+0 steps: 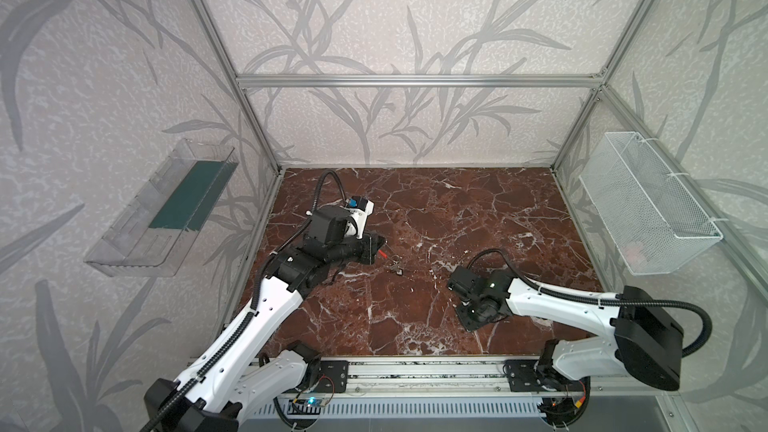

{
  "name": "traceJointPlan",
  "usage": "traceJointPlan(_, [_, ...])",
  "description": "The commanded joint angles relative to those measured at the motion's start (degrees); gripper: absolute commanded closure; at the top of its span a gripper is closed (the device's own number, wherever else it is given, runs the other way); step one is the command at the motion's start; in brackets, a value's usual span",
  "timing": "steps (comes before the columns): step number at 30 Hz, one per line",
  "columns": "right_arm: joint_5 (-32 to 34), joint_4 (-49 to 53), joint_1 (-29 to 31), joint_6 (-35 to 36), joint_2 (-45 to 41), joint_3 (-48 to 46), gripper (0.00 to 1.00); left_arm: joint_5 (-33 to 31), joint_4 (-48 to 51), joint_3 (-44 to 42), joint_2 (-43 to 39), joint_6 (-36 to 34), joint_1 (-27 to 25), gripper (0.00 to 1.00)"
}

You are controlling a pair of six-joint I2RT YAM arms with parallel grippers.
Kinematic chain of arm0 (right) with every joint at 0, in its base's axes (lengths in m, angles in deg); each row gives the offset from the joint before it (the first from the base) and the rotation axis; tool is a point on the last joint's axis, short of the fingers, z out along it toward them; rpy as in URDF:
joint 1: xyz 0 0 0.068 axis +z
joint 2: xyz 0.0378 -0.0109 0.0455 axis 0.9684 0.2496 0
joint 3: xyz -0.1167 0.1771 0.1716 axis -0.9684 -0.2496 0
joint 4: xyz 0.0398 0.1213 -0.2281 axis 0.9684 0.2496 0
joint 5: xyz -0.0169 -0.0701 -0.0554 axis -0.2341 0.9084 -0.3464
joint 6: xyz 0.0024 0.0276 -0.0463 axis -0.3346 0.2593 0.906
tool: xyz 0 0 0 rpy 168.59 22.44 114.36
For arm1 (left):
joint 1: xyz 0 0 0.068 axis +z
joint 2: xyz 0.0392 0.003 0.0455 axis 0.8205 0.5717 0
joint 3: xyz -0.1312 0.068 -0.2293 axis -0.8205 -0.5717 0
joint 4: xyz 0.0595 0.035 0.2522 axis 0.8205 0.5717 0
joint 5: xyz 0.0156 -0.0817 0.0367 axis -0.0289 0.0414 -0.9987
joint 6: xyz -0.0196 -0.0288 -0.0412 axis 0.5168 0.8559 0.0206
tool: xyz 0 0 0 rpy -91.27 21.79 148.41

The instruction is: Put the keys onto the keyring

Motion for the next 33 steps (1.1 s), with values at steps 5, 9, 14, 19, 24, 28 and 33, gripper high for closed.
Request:
traceJointPlan(5, [5.4, 3.3, 2.3, -0.6, 6.2, 4.9, 0.62, 0.2, -1.1, -0.1, -1.1, -0.2, 0.1, 1.0])
traceJointPlan(9, [5.3, 3.3, 2.6, -0.8, 9.1, 5.9, 0.63, 0.1, -0.8, 0.0, -1.1, -0.4, 0.0, 1.0])
traceJointPlan(14, [5.4, 3.3, 2.6, -1.1, 11.1, 6.0, 0.65, -0.1, -0.4, 0.2, -1.1, -0.6, 0.1, 1.0])
traceJointPlan(19, [6.0, 3.4, 2.6, -1.1, 11.0, 6.0, 0.68, -0.1, -0.4, 0.3, -0.9, -0.6, 0.1, 1.0])
traceJointPlan(24, [6.3, 4.0, 2.6, -1.2, 10.4, 6.2, 0.73, -0.1, -0.4, 0.3, -0.8, -0.6, 0.0, 1.0])
traceJointPlan(28, [6.2, 4.5, 2.6, -1.4, 9.6, 6.1, 0.79, 0.0, -0.5, 0.3, -0.6, -0.6, 0.0, 1.0])
traceJointPlan(33, [6.4, 5.0, 2.6, -1.6, 8.3, 6.0, 0.84, 0.1, -0.7, 0.2, -0.5, -0.6, 0.0, 1.0])
